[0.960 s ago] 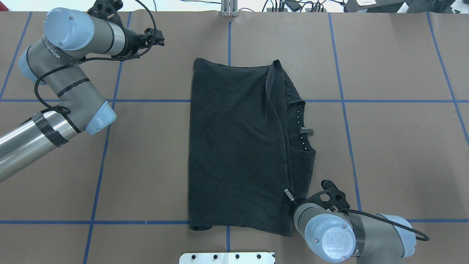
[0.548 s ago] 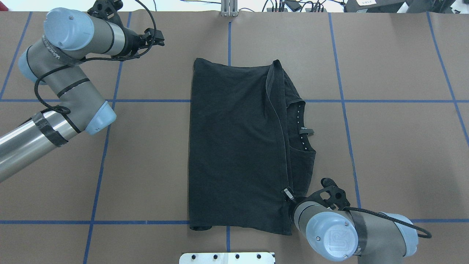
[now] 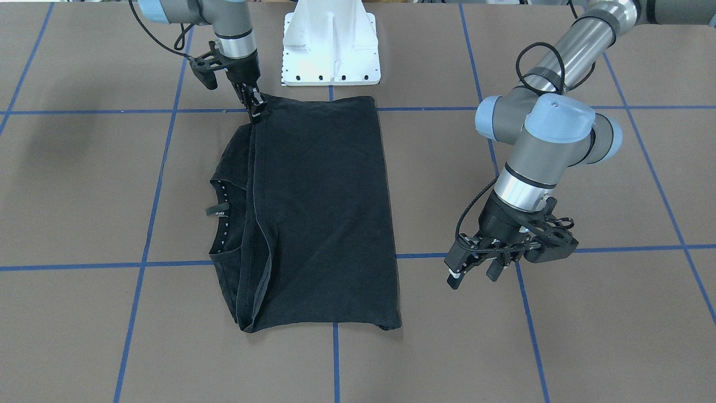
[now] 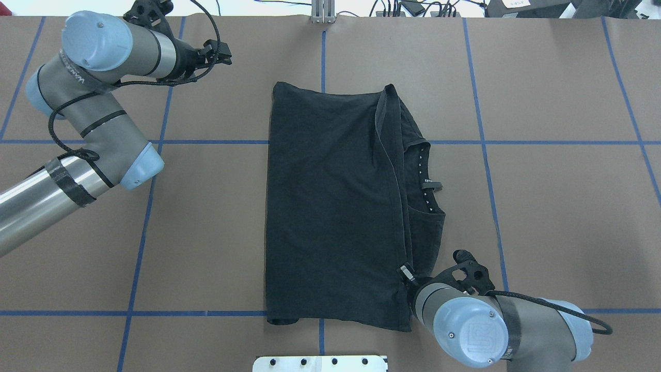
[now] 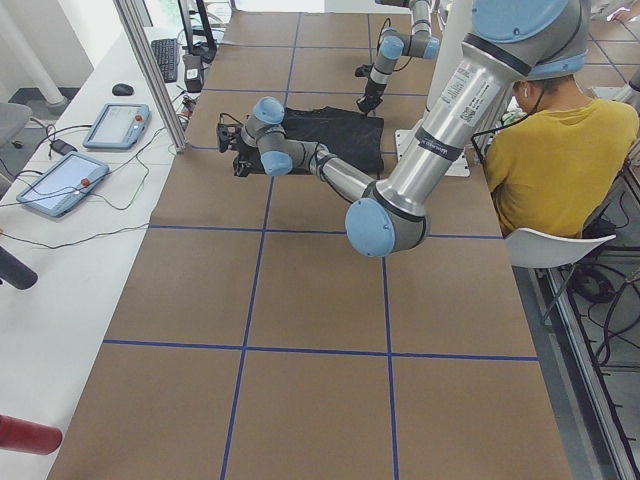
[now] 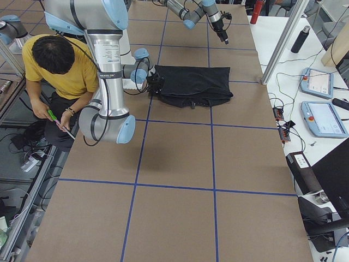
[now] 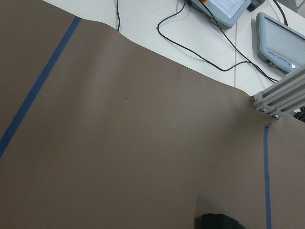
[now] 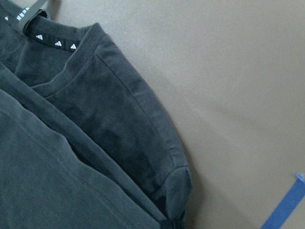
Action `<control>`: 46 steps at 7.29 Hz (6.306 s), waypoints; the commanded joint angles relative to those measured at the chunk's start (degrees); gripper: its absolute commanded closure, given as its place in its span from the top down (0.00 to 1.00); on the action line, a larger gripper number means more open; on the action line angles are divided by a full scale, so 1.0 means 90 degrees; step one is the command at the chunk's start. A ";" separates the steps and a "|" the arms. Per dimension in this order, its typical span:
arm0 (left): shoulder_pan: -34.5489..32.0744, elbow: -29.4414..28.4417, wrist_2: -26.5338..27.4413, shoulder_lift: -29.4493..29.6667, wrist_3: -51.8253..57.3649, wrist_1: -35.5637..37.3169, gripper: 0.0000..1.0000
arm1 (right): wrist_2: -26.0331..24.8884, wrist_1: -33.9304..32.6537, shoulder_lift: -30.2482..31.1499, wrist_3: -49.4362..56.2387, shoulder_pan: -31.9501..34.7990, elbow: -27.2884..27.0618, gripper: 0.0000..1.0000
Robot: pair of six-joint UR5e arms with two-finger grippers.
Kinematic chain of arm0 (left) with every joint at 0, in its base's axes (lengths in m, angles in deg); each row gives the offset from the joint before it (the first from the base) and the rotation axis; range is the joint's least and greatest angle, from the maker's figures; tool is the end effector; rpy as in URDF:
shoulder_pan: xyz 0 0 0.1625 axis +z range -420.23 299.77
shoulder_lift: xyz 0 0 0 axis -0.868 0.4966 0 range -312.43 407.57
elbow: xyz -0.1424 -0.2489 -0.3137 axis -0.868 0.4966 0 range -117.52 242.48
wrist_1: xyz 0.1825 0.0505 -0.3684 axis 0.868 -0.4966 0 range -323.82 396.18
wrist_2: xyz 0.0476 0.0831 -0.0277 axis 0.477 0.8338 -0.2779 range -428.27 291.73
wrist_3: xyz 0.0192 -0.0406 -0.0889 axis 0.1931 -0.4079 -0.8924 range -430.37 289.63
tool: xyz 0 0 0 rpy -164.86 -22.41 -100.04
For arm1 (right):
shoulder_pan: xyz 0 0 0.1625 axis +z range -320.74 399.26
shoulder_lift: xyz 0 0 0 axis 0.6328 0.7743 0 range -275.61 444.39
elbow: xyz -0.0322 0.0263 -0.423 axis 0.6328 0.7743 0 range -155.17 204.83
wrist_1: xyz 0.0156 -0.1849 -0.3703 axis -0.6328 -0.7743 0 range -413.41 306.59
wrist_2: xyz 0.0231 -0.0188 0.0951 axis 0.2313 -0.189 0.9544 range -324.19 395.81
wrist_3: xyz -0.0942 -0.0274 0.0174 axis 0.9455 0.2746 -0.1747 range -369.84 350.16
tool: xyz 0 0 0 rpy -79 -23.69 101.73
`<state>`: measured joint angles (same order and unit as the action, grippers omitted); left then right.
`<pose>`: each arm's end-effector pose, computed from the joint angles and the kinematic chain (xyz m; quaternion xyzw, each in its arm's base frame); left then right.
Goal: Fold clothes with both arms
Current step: 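Bring the left gripper down to the shirt's other near corner, then grasp the near corners with both grippers and lift them, then carry both held corners over the shirt toward its far edge and release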
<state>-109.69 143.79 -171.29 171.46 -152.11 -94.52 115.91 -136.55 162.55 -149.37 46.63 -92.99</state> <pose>0.3843 -0.6202 0.2969 0.1775 0.5192 -0.2357 0.8021 -0.5052 -0.2170 0.3235 -0.0675 -0.3955 0.4660 0.7886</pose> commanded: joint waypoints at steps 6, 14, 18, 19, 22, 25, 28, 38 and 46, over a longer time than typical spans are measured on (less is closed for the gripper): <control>0.2355 0.3158 0.0965 -0.1917 -0.2859 -0.0166 1.00 | 0.0084 -0.0039 0.0212 0.0103 0.0001 -0.0288 0.00; 0.4734 0.2918 0.1671 -0.2272 -0.3769 -0.0117 0.79 | 0.0094 -0.0030 0.0212 0.0103 -0.0019 -0.0288 0.00; 0.4861 0.2888 0.1661 -0.2194 -0.3906 -0.0117 0.15 | 0.0094 -0.0039 0.0212 0.0113 -0.0009 -0.0288 0.00; 0.4870 0.2869 0.1661 -0.2194 -0.3906 -0.0117 0.00 | 0.0094 -0.0039 0.0212 0.0103 -0.0019 -0.0288 0.00; 0.4832 0.3004 0.1603 -0.2262 -0.3877 -0.0117 0.00 | 0.0094 -0.0039 0.0212 0.0113 -0.0009 -0.0288 0.00; 0.4686 0.3755 0.1262 -0.2253 -0.3857 0.0233 0.00 | 0.0318 -0.0049 0.0571 0.0113 0.0020 -0.1046 0.00; 0.3382 0.4031 0.0483 -0.2155 -0.3730 0.0332 0.00 | 0.1651 -0.0642 0.0478 0.0880 0.1274 -0.1714 0.00; 0.0313 -0.1420 -0.0243 0.1211 -0.1048 -0.0005 0.99 | 0.3600 0.1286 -0.3545 0.4339 0.4511 0.5365 0.99; -0.0012 -0.0221 -0.0789 0.0456 0.0035 -0.0049 1.00 | 0.4275 0.0908 -0.2935 0.4672 0.4661 0.3730 1.00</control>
<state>-109.60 137.40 -177.73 179.11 -156.13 -95.08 154.73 -128.22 132.50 -108.50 90.15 -53.75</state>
